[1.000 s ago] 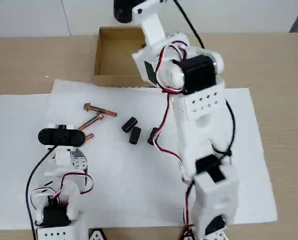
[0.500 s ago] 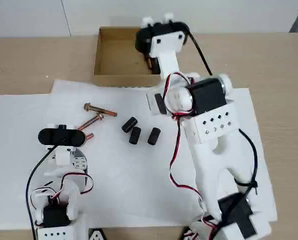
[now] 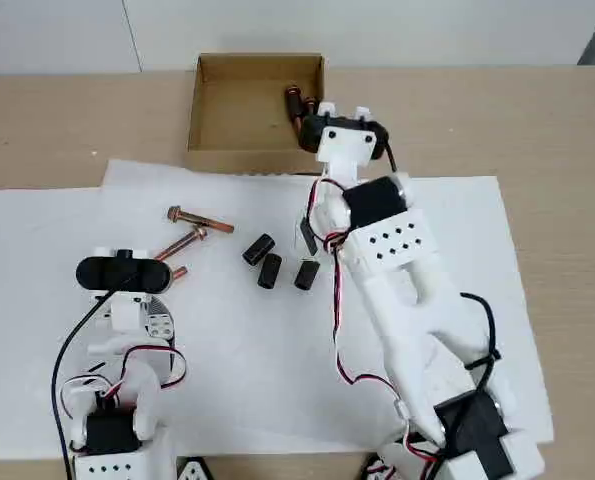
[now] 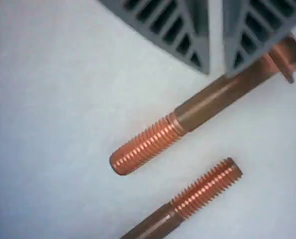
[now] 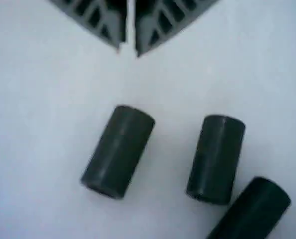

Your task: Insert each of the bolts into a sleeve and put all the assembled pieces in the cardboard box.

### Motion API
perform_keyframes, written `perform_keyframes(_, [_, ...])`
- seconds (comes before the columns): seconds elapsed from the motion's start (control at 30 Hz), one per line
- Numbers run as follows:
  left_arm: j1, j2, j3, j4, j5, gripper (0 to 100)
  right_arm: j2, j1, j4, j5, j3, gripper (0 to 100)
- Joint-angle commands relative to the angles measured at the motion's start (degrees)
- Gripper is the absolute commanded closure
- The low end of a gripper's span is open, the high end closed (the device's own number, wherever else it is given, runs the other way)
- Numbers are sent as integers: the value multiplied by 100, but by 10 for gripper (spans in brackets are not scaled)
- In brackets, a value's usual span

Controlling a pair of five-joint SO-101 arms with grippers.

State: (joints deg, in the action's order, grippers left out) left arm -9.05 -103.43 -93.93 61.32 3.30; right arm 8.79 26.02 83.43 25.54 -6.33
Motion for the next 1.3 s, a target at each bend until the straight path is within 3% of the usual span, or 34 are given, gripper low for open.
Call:
perform_keyframes(0.0, [0,-70,31,-149,35,994,119,-40,-690,35,-352,987])
perform_keyframes(0.23, [0,-70,31,-149,35,994,-910,-40,-857,70,-176,823])
perform_keyframes(0.63, [0,-70,31,-149,35,994,-2202,-13,-848,79,853,875])
perform_keyframes(1.27, [0,-70,31,-149,35,994,-2343,435,-857,211,862,876])
